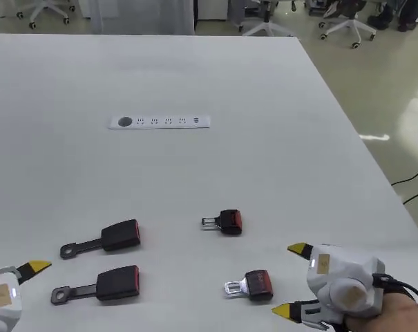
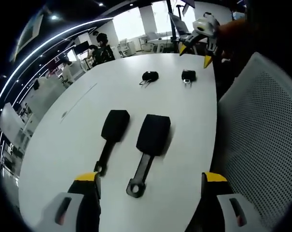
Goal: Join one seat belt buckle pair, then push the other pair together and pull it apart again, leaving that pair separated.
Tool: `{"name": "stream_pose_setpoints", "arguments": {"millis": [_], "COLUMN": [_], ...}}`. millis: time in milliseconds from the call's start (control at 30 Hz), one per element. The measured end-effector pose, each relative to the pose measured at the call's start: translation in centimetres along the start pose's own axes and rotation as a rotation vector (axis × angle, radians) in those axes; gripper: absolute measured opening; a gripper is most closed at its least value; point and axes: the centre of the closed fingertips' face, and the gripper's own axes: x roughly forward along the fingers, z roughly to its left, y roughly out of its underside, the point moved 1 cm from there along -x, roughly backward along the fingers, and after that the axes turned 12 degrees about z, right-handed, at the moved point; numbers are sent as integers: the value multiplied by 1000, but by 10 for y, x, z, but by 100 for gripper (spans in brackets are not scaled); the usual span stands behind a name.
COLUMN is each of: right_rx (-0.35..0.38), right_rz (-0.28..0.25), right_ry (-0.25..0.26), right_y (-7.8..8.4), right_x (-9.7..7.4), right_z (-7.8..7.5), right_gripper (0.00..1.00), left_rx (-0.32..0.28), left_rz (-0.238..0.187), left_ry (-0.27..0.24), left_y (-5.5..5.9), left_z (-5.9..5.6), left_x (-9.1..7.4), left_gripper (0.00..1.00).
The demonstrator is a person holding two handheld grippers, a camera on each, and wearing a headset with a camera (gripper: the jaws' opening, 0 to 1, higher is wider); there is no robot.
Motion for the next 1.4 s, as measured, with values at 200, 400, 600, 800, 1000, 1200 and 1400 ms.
{"name": "stream_pose_setpoints", "arguments": {"millis": [200, 400, 600, 800, 1000, 1200, 1400], "right_rx": [-77, -109, -168, -221, -193, -180, -203], "right_rz": [18, 16, 56, 115, 172, 166, 151], "right_ry": [-69, -106, -147, -188, -223, -264, -289], "right_y": [-9, -18, -16, -7, 4, 6, 6], "right_x": [15, 23, 36, 45, 53, 53, 54], "right_z": [11, 12, 12, 13, 9, 8, 8], "right_gripper": [53, 43, 41, 37, 35, 34, 34], "left_rx": [52, 99, 124, 185, 196, 249, 261], "left_rz": [46, 29, 52, 99, 100, 129, 154], "left_ry": [56, 89, 162, 173, 213, 203, 228], "left_y": [-22, -36, -40, -37, -38, -38, -36], "left_z": [2, 3, -5, -4, -9, -6, -5], "left_x": [25, 37, 54, 57, 62, 66, 69], "left_gripper": [68, 58, 49, 45, 41, 33, 33]}}
